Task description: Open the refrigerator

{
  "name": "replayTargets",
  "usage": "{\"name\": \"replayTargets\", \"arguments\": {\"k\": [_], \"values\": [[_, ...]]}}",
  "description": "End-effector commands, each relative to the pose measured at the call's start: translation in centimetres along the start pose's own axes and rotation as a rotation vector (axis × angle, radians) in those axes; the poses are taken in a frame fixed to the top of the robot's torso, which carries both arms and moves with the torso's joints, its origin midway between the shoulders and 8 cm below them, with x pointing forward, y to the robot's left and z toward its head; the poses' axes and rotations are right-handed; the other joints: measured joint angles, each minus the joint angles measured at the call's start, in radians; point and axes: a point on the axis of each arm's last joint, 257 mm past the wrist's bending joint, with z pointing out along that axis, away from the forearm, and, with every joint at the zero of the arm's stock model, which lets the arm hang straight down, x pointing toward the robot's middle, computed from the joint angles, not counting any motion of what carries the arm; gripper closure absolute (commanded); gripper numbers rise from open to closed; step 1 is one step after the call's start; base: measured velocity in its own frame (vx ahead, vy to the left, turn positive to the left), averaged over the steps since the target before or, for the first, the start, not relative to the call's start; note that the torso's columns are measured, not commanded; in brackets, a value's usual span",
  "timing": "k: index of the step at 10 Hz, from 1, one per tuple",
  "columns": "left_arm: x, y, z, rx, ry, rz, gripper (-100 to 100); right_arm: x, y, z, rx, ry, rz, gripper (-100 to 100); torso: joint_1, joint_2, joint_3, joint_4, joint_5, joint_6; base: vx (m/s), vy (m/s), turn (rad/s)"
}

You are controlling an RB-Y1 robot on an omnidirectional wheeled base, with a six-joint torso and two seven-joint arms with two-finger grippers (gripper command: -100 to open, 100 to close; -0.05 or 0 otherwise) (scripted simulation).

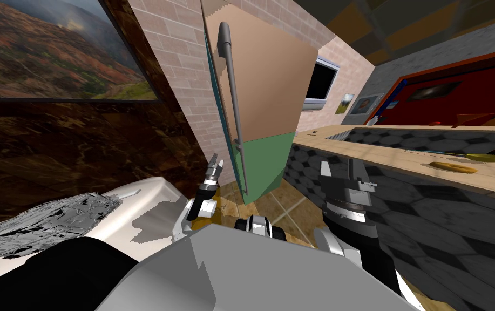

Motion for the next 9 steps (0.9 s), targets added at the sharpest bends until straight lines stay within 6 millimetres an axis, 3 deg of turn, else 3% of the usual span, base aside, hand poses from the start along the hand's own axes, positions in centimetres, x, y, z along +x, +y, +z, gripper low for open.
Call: {"name": "replayTargets", "arguments": {"k": [1,9], "values": [[0.2,0.7,0.9,-0.037,0.014,0.002,-100,0.0,0.0,0.0,0.000,0.000,0.000,0,0.000,0.000,0.000,0.000,0.000,0.000,-0.010,-0.041,0.000],[0.7,3.1,3.4,-0.155,0.056,0.019,-100,0.0,0.0,0.0,0.000,0.000,0.000,0,-0.002,0.000,0.000,0.000,0.000,0.000,-0.007,-0.044,0.000]]}}
